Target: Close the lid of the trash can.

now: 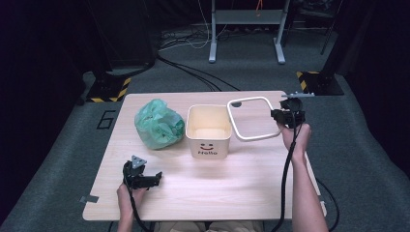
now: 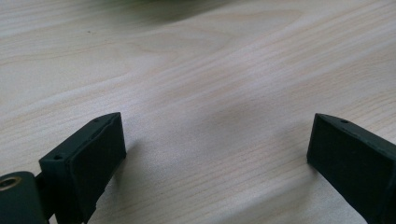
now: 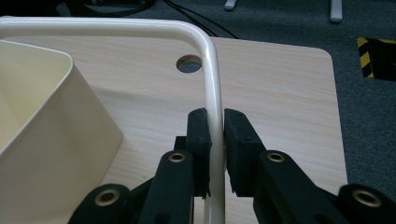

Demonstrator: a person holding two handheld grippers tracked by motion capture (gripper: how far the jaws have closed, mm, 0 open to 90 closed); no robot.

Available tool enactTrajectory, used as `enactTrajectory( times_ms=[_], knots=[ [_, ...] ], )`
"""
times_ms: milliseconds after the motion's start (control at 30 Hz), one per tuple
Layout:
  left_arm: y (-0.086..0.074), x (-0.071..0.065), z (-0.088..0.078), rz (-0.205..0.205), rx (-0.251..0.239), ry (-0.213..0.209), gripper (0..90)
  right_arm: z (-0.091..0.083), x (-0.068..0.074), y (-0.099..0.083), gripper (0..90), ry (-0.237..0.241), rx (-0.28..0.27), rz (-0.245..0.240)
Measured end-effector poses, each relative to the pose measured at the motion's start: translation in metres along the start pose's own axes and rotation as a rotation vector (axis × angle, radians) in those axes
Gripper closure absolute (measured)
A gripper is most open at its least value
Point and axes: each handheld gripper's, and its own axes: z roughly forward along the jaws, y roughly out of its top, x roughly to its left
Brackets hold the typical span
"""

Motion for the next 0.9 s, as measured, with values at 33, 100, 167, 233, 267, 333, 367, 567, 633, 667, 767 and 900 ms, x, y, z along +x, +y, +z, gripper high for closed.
enactTrajectory(
  times_ms=[33,100,167,233,267,333,367,567,633,667,767,900],
  knots=[
    [0.000,0.000,0.000,0.001,0.000,0.000,4.0,0.000,0.001,0.001,81.0,0.003,0.001,-0.002],
    [0.000,0.000,0.000,0.000,0.000,0.000,4.0,0.000,0.003,0.002,81.0,0.005,0.002,-0.002],
    [0.000,0.000,0.000,0.000,0.000,0.000,4.0,0.000,0.005,0.004,81.0,0.008,0.000,-0.006],
    [0.000,0.000,0.000,0.000,0.000,0.000,4.0,0.001,0.007,0.005,81.0,0.010,0.001,-0.007],
    [0.000,0.000,0.000,-0.001,0.001,0.000,4.0,0.001,0.008,0.006,81.0,0.012,0.001,-0.010],
    [0.000,0.000,0.000,-0.001,0.000,-0.001,4.0,0.002,0.010,0.007,81.0,0.016,0.002,-0.014],
    [0.000,0.000,0.000,-0.001,0.000,0.000,4.1,0.002,0.011,0.008,81.0,0.018,0.002,-0.013],
    [0.000,0.000,0.000,0.001,0.000,-0.001,4.1,0.004,0.018,0.011,81.0,0.027,0.004,-0.023],
    [0.000,0.000,0.000,0.000,0.000,0.000,4.1,0.005,0.019,0.013,81.0,0.030,0.004,-0.024],
    [0.000,0.000,0.000,0.000,0.000,0.000,4.1,0.005,0.020,0.013,80.9,0.030,0.003,-0.023],
    [0.000,0.000,0.000,0.000,0.000,0.000,4.1,0.005,0.022,0.015,80.9,0.032,0.002,-0.026],
    [0.000,0.000,0.000,0.000,0.000,-0.001,4.1,0.005,0.025,0.017,81.0,0.037,0.002,-0.031]
  ],
)
